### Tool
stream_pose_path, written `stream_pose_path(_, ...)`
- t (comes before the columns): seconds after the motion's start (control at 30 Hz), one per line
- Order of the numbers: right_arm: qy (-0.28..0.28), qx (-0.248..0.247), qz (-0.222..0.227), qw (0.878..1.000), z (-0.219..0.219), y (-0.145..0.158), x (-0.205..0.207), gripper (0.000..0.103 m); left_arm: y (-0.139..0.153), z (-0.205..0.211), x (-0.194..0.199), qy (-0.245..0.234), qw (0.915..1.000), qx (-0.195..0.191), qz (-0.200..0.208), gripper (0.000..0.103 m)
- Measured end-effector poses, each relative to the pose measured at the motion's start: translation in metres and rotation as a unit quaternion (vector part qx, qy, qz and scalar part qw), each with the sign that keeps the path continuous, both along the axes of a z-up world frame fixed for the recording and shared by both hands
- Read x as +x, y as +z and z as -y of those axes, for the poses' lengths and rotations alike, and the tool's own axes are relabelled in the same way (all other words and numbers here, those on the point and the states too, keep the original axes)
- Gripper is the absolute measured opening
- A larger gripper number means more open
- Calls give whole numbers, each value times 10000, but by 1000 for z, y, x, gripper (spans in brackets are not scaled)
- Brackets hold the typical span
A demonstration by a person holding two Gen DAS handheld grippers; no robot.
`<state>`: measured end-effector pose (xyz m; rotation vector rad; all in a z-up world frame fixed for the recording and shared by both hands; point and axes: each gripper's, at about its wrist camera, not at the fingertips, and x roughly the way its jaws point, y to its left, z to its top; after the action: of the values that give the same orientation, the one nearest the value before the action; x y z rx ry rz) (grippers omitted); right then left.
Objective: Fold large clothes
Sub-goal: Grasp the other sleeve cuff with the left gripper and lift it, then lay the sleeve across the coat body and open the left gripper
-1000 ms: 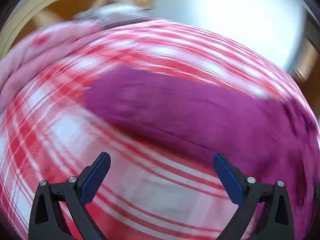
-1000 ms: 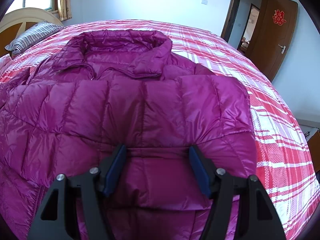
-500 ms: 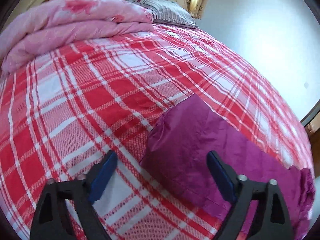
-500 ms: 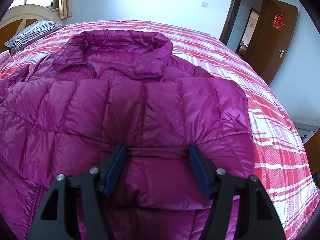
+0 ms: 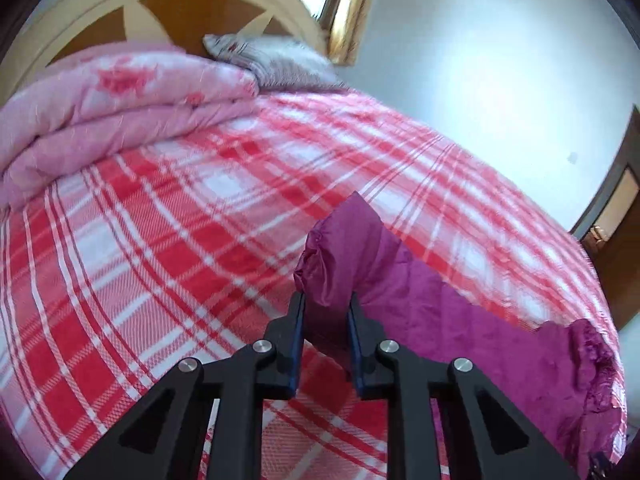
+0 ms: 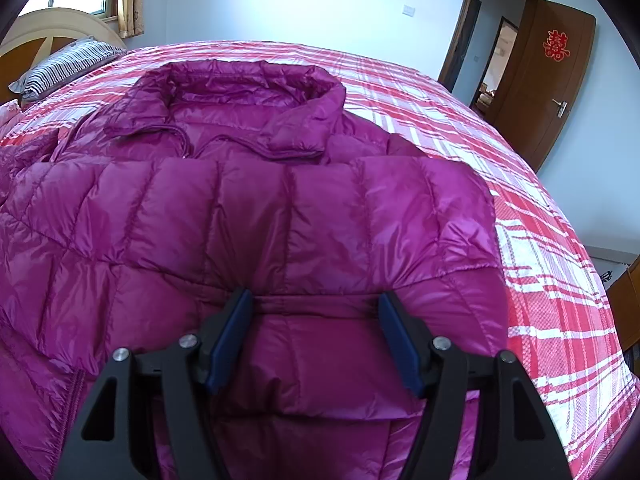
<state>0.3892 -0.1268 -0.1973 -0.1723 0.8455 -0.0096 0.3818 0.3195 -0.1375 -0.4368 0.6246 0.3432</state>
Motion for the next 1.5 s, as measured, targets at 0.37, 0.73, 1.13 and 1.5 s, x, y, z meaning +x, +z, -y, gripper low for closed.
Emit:
stream_pose_path(0.37,1,79,-2,10000,2,1,-1,69,97,75,-24,-899,9883,550,1102,18)
stream_pose_path(0.73,-9,183,8,9998,5,2,-1,69,147,183,-44,-2098,9614,598,1679,18)
stream_pose_path(1.13,-22,308,31,9995,7,2,-2,69,125,288,-41,-2957,9395,707,1578,18)
stream_pose_path(1.5,-26,338,37,9994,8,2,-2,70,88,349,-39,-3317,9300,871,1323,18)
